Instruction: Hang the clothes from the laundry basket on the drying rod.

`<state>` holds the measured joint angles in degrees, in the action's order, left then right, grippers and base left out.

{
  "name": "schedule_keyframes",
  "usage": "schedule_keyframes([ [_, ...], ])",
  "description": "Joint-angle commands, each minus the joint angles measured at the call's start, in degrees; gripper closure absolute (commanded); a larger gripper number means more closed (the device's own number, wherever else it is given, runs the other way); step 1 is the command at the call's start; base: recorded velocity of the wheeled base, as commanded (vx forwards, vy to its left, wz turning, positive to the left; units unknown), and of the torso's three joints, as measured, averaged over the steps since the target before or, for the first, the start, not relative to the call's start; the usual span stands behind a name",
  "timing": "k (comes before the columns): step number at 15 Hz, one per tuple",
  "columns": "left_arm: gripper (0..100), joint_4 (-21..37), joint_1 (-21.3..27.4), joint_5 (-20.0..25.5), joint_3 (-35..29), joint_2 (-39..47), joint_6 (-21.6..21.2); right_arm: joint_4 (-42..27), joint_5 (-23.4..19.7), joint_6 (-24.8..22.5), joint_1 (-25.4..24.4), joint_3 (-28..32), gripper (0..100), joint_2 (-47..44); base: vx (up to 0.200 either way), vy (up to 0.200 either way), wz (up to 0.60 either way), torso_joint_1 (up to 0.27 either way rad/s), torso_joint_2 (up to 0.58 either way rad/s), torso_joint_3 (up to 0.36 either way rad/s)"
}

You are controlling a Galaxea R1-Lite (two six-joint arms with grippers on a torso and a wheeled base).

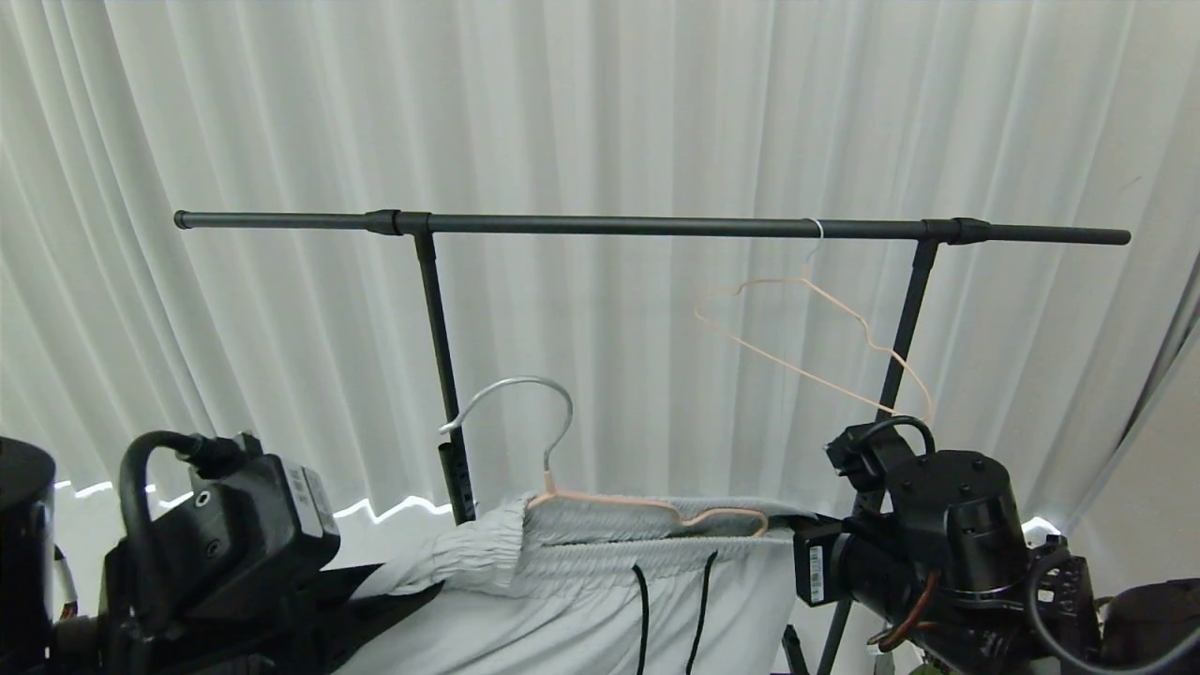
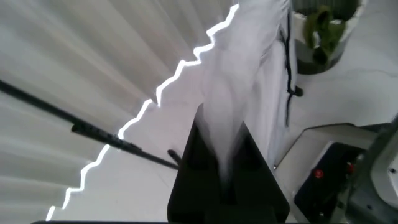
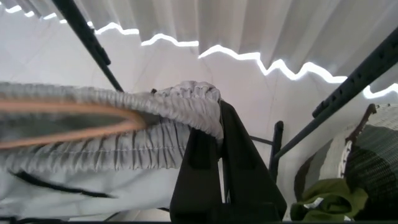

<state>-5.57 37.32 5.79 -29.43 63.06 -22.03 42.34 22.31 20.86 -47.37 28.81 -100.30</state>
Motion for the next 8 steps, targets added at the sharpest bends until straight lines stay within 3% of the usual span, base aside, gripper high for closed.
schedule_keyframes([
  [1, 100, 0.03, 0.04, 0.98, 1.92, -3.03, -0.03, 0.11, -0.16, 0.06, 0.18, -0.15, 100, 0.2, 0.0, 0.0, 0.0, 0.0, 0.0, 0.0],
  [4, 100, 0.12, -0.14, 0.27, 4.29, -2.59, -0.74, -0.06, -0.86, -1.26, -0.79, 0.2, 100, 1.6, 0.0, 0.0, 0.0, 0.0, 0.0, 0.0],
  [8, 100, 0.03, -0.23, -7.64, 5.26, 1.01, -2.41, -8.32, -9.3, -7.32, -2.29, 0.55, 100, 11.01, 0.0, 0.0, 0.0, 0.0, 0.0, 0.0],
])
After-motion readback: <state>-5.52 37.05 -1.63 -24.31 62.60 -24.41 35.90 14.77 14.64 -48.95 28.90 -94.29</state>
